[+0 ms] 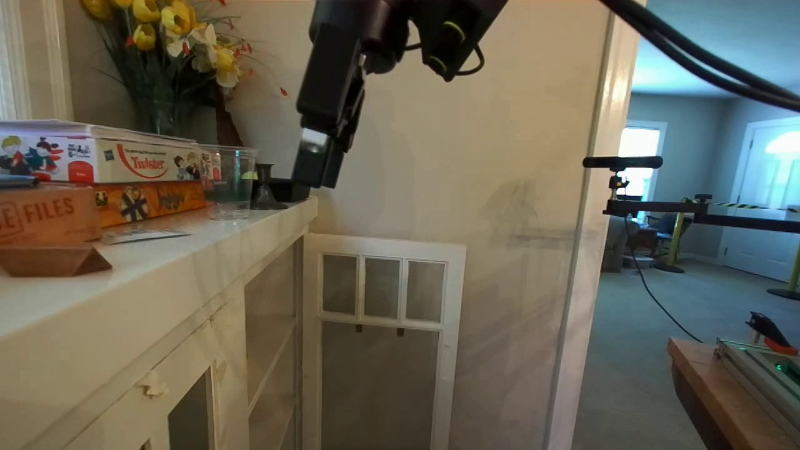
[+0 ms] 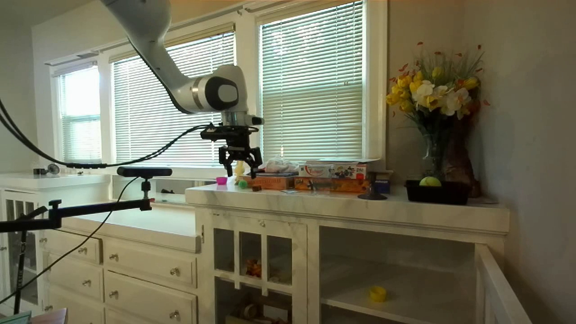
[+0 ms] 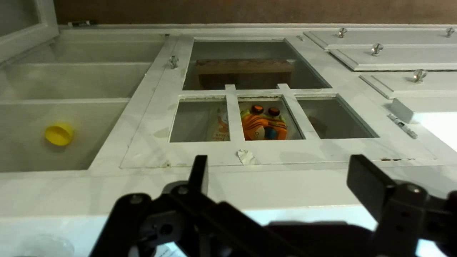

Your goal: Place the brown object in the cup

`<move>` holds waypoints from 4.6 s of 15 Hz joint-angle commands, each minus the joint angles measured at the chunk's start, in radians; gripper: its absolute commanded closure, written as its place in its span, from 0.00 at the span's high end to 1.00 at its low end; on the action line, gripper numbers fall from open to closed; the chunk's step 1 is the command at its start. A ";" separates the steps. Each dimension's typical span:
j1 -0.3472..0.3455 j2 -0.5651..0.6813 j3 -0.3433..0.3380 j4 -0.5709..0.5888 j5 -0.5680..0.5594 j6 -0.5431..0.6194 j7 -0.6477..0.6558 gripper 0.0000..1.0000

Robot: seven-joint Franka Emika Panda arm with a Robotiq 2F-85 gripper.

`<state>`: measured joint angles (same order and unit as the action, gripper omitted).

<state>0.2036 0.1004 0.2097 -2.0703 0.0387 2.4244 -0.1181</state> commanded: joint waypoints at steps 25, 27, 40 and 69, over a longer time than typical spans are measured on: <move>0.160 0.643 -0.018 0.843 -0.185 -0.186 -0.021 0.95; 0.168 0.665 -0.020 0.876 -0.183 -0.203 -0.018 0.82; 0.171 0.664 -0.045 0.886 -0.184 -0.198 0.007 0.06; 0.021 0.202 -0.233 0.331 -0.303 0.373 0.349 0.06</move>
<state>0.2203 0.2638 -0.0212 -1.7645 -0.2087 2.7401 0.2189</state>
